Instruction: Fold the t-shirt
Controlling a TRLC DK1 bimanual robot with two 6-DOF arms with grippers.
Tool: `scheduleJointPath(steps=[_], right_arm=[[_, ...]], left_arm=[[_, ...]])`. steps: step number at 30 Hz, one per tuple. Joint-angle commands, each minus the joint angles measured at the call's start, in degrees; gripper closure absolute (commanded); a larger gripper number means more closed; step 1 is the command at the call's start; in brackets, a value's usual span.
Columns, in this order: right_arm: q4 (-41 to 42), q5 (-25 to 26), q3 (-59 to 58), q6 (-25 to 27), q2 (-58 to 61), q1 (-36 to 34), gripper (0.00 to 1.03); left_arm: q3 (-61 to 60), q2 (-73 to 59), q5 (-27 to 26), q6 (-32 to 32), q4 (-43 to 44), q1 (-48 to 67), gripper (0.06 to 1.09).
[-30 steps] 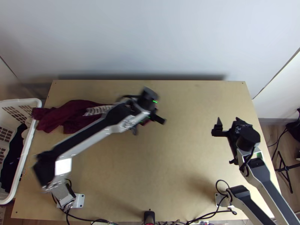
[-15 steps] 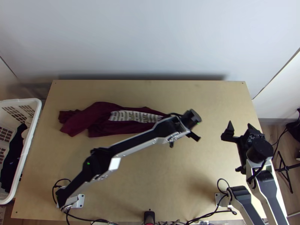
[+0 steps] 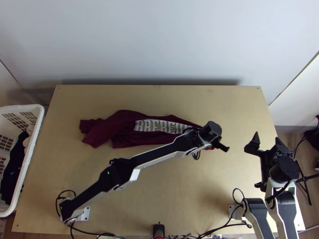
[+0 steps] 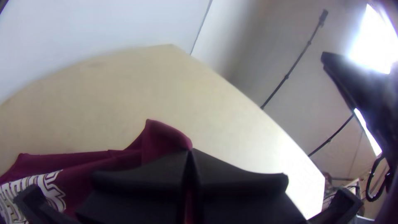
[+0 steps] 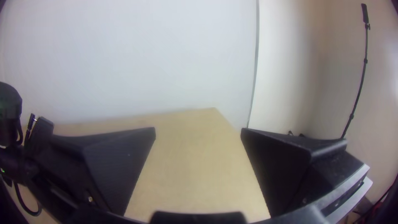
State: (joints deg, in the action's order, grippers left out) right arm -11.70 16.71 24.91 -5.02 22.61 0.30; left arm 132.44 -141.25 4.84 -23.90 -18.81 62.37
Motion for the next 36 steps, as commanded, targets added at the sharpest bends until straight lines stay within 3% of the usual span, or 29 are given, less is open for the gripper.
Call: scheduleJointPath(steps=[1,3,4,6,7,12,26,36], right_arm=[[0.63,-0.01,-0.12,-0.52,-1.69,-4.16,0.07],[0.63,0.08,-0.82,-0.43,-2.04,-4.69,0.07],[0.63,0.08,-1.35,-0.43,-2.40,-4.95,0.07],[0.72,-0.01,-2.14,-0.35,-3.19,-5.83,0.07],[0.72,-0.01,-2.23,-0.35,-3.45,-6.01,0.07],[0.98,-0.01,-2.67,-0.70,-3.80,-6.36,0.07],[2.12,-1.15,-6.19,0.09,-2.48,-2.58,0.07],[2.21,-3.97,-4.87,1.68,8.85,8.14,0.07]], left_arm=[[0.45,-1.57,-5.02,-5.19,9.40,0.65,1.05],[0.45,-1.66,-7.30,-5.54,9.05,0.91,1.00],[0.27,-1.66,-10.11,-5.81,8.17,0.91,0.78],[0.10,-1.48,-12.84,-5.72,5.80,0.91,0.15],[0.10,-1.48,-14.51,-5.63,4.48,0.91,0.10],[0.10,-0.52,-18.73,-1.24,-4.40,0.47,0.10],[-6.32,10.03,-17.32,4.04,-32.43,-10.86,0.10],[-13.00,19.17,-13.37,5.00,-35.77,-19.57,0.10]])
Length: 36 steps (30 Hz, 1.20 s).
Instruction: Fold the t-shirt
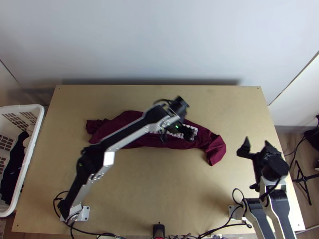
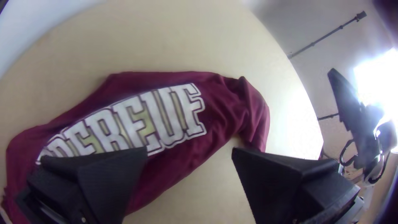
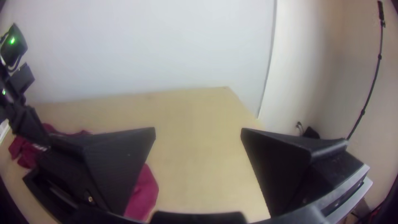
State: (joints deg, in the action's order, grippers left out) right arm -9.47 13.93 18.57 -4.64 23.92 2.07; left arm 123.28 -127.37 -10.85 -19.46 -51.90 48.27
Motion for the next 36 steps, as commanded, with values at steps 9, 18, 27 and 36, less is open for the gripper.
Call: scheduleJointPath(steps=[9,18,27,36], right_arm=[[1.92,-8.13,9.03,1.30,26.53,6.90,0.07],[-0.37,-16.48,17.20,-0.45,40.85,7.51,0.07],[-5.20,-20.44,21.42,-2.30,51.14,12.00,0.07],[-8.45,-21.84,21.42,-2.12,55.18,15.42,0.07]], left_arm=[[-9.38,9.95,4.00,0.57,-1.80,-7.75,0.10],[-18.87,15.84,5.40,0.66,2.24,-9.69,0.10],[-28.01,21.81,8.57,1.27,8.92,-14.08,0.10],[-33.81,25.77,8.65,1.36,11.73,-16.81,0.10]])
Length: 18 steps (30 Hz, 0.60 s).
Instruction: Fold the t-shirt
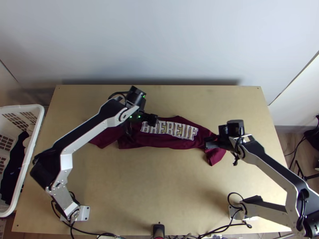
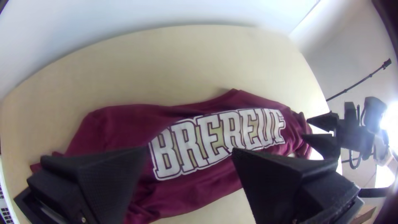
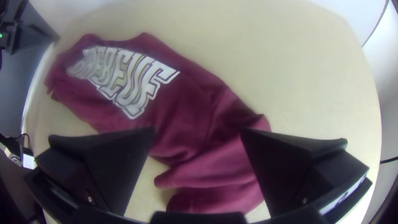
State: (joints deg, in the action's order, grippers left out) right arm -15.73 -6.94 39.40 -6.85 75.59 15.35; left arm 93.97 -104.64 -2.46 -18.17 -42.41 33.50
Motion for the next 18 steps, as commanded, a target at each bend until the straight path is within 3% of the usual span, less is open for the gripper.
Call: scheduleJointPath(steps=[1,18], right_arm=[[-2.20,-0.97,0.51,0.26,3.60,2.05,0.07],[-5.63,-0.79,-3.80,5.01,-4.84,-3.75,0.07]], left_arm=[[-5.03,3.48,0.26,0.07,2.77,-2.38,0.10],[-9.60,7.35,0.26,0.07,4.36,-2.82,0.10]])
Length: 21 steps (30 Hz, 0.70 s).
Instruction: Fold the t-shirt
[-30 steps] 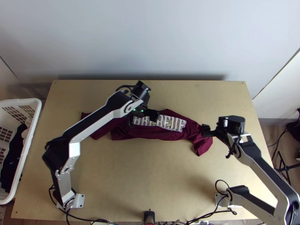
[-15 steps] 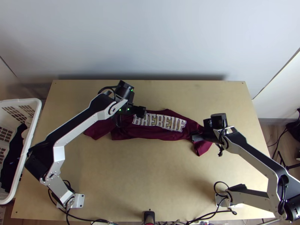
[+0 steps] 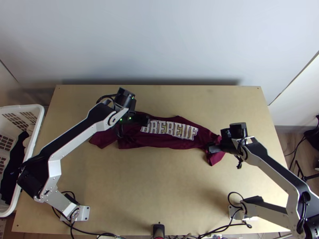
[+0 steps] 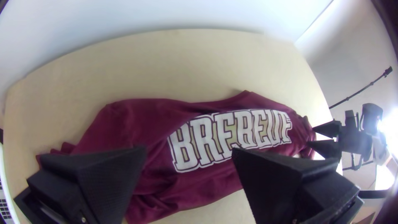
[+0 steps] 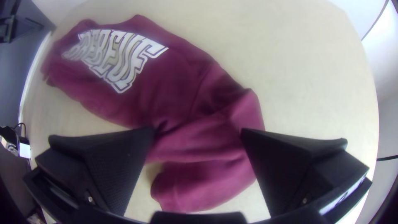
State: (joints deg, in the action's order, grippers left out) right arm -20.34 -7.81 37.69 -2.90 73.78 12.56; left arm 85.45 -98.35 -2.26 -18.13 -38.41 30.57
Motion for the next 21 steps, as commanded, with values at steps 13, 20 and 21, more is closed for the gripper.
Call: scheduleJointPath(steps=[13,20,21], right_arm=[[1.71,1.66,-3.68,1.67,-3.82,-1.31,0.92],[1.71,2.01,-3.59,2.72,-6.72,-1.39,0.92],[1.62,2.01,-3.33,2.81,-7.42,-1.39,0.92]], left_arm=[[-3.54,2.19,0.06,0.02,0.36,-0.16,0.10],[-3.80,2.63,0.06,0.02,0.80,-0.24,0.10],[-3.80,2.63,0.06,0.11,0.80,-0.24,0.10]])
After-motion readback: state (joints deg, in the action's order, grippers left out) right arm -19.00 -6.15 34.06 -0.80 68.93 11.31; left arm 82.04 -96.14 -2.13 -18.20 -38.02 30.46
